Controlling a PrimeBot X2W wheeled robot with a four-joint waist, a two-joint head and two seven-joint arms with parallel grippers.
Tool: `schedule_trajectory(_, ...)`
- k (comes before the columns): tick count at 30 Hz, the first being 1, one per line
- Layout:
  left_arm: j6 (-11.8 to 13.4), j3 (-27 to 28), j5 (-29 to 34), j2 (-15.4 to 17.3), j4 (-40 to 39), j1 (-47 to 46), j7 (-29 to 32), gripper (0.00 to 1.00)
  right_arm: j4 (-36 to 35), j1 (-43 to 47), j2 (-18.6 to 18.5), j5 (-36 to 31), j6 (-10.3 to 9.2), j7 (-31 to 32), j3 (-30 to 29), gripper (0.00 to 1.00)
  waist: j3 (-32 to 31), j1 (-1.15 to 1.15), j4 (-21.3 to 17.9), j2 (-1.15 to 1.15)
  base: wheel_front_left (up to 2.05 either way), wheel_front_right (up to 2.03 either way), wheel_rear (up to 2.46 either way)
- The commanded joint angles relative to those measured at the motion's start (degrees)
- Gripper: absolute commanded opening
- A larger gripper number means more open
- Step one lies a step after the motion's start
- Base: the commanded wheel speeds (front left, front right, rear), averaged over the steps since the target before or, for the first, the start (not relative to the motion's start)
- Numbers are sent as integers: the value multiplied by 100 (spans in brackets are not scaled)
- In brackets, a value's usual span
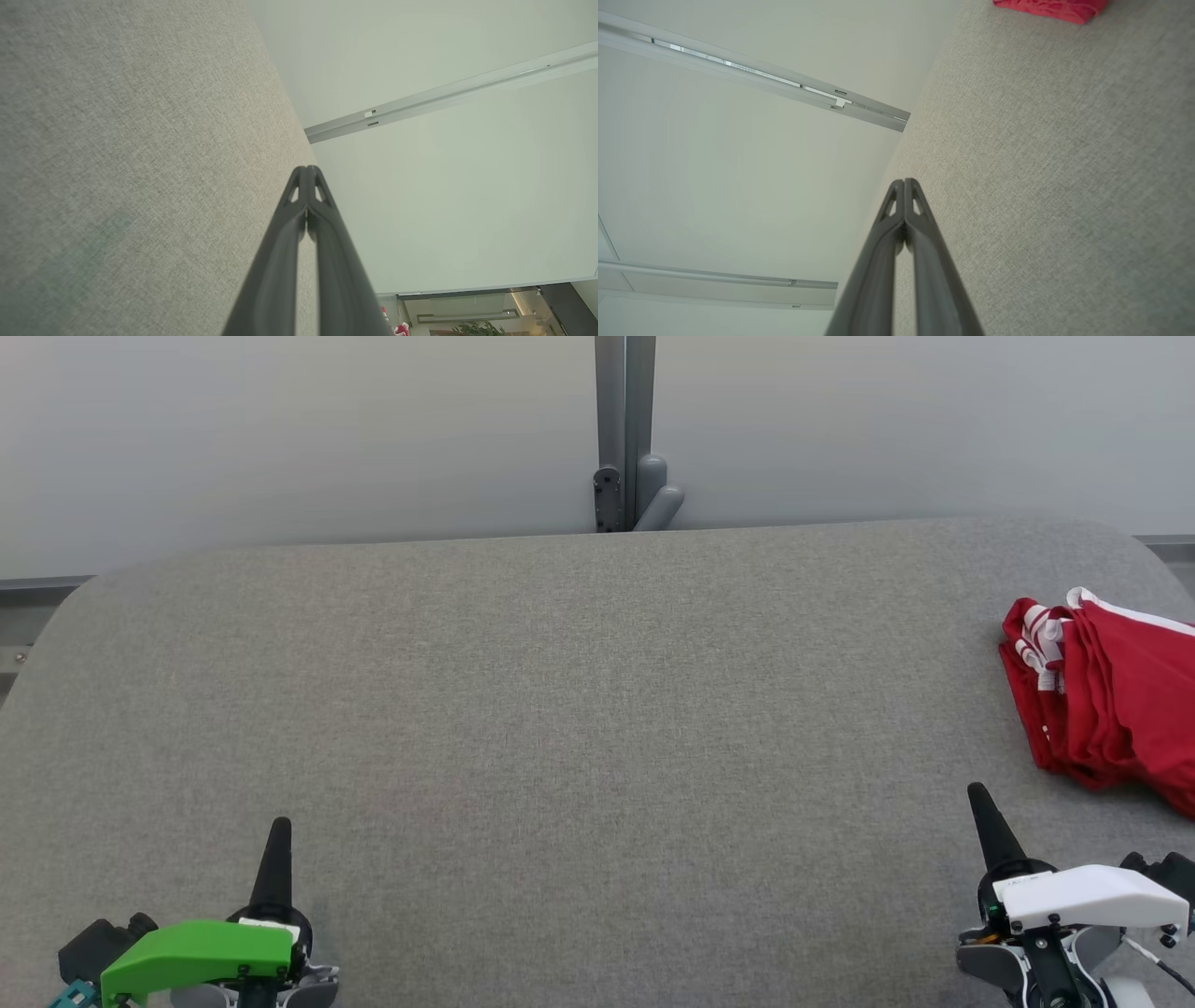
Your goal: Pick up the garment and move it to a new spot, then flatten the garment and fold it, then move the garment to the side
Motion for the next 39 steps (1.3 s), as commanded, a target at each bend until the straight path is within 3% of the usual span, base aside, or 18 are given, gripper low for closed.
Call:
schedule_trajectory(1,-50,51,-166,22,-65,-152,39,0,-58,-143,-33,166,3,43,-15,0,3,0,-6,0,0,0,0)
schedule_trajectory(39,-184,331,-1656,31,-115,-471,485,0,-94,-401,-50,1996,2,482,-74,0,69,0,-136,0,0,0,0)
